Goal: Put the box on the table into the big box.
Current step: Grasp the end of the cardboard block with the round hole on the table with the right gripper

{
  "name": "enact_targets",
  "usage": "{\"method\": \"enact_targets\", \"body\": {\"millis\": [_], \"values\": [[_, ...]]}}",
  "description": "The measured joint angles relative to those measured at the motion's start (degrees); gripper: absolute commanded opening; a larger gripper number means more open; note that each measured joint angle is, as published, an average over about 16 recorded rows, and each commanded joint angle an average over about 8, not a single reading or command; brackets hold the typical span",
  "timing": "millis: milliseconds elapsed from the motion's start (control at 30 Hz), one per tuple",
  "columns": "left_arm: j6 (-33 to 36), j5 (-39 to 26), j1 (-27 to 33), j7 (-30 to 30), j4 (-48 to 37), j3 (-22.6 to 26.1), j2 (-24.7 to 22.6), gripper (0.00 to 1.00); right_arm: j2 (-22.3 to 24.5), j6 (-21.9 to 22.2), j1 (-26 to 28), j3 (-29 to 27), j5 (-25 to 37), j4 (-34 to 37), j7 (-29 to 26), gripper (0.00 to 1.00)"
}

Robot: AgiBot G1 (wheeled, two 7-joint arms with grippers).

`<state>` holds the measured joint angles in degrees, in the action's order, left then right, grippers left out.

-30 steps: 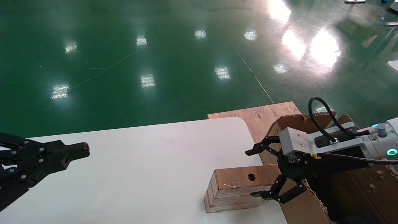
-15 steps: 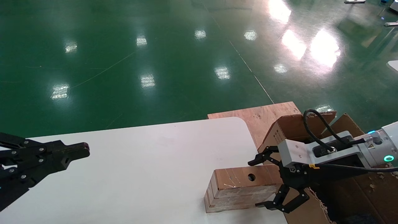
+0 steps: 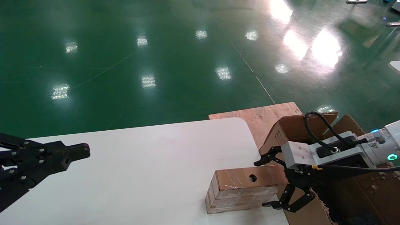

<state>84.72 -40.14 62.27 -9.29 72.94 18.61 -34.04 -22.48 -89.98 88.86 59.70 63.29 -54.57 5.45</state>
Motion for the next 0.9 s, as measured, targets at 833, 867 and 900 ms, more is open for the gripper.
{"method": "enact_targets", "body": {"millis": [833,867,900], "values": [[0.0,0.0,0.0,0.0,0.0,0.0,0.0,1.00,0.1,0.1,0.5,0.5,0.3,0.3,0.1,0.00],[0.0,0.0,0.0,0.0,0.0,0.0,0.0,1.00,0.1,0.1,0.5,0.5,0.3,0.3,0.1,0.00],[0.0,0.0,0.0,0.0,0.0,0.0,0.0,1.00,0.1,0.1,0.5,0.5,0.3,0.3,0.1,0.00]]}}
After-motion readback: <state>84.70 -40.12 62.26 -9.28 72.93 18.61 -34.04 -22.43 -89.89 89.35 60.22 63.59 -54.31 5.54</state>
